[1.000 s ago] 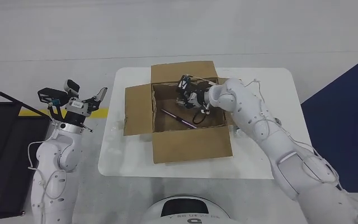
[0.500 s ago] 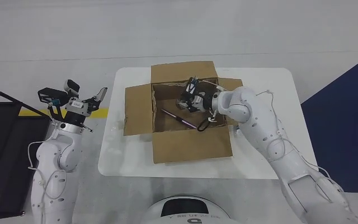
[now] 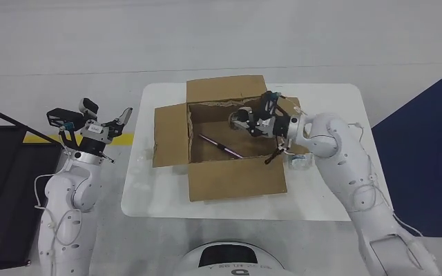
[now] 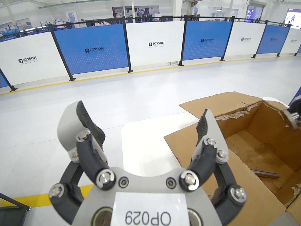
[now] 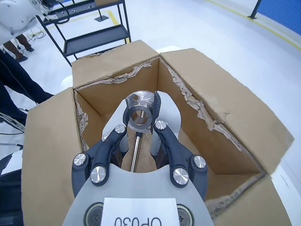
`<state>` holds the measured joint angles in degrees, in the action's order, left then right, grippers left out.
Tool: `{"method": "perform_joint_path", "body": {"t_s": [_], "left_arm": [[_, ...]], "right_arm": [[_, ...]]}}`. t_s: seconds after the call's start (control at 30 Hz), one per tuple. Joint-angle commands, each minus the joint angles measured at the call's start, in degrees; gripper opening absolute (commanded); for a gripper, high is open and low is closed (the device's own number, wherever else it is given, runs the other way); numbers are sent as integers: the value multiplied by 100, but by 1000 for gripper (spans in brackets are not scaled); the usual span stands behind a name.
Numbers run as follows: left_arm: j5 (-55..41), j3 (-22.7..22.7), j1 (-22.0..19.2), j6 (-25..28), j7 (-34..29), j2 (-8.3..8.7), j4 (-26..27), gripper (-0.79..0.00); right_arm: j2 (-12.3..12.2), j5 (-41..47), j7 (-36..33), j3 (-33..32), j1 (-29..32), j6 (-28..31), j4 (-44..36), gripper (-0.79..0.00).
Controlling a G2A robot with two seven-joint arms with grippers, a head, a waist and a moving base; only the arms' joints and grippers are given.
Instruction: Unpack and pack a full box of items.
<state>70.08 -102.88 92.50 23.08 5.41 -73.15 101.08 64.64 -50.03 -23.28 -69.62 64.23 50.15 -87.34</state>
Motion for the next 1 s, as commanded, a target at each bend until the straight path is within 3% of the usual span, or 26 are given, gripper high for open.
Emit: {"method": "perform_joint_path", "body": {"t_s": [0.0,0.23,0.43,0.57,0.67,0.77,0.97], "left_arm": [[0,0,0,0,0,0,0,0],[0,0,0,0,0,0,0,0],[0,0,0,0,0,0,0,0],[0,0,0,0,0,0,0,0],[0,0,0,0,0,0,0,0],[0,0,0,0,0,0,0,0],[0,0,0,0,0,0,0,0]], "right_arm": [[-81,-91,375,-492,444,-29,-351,-785],[-284,-36,1788,-2185,1934,145,-851,-785],[-318,297,2362,-3093,2793,-400,-611,-785],[-329,825,1728,-3177,2576,-1152,-120,-785],[-349,1217,808,-3039,2006,-1709,540,-785],[-368,1462,21,-2832,1447,-1851,1126,-785],[-395,1230,-399,-2677,1116,-2187,1700,-785]]}}
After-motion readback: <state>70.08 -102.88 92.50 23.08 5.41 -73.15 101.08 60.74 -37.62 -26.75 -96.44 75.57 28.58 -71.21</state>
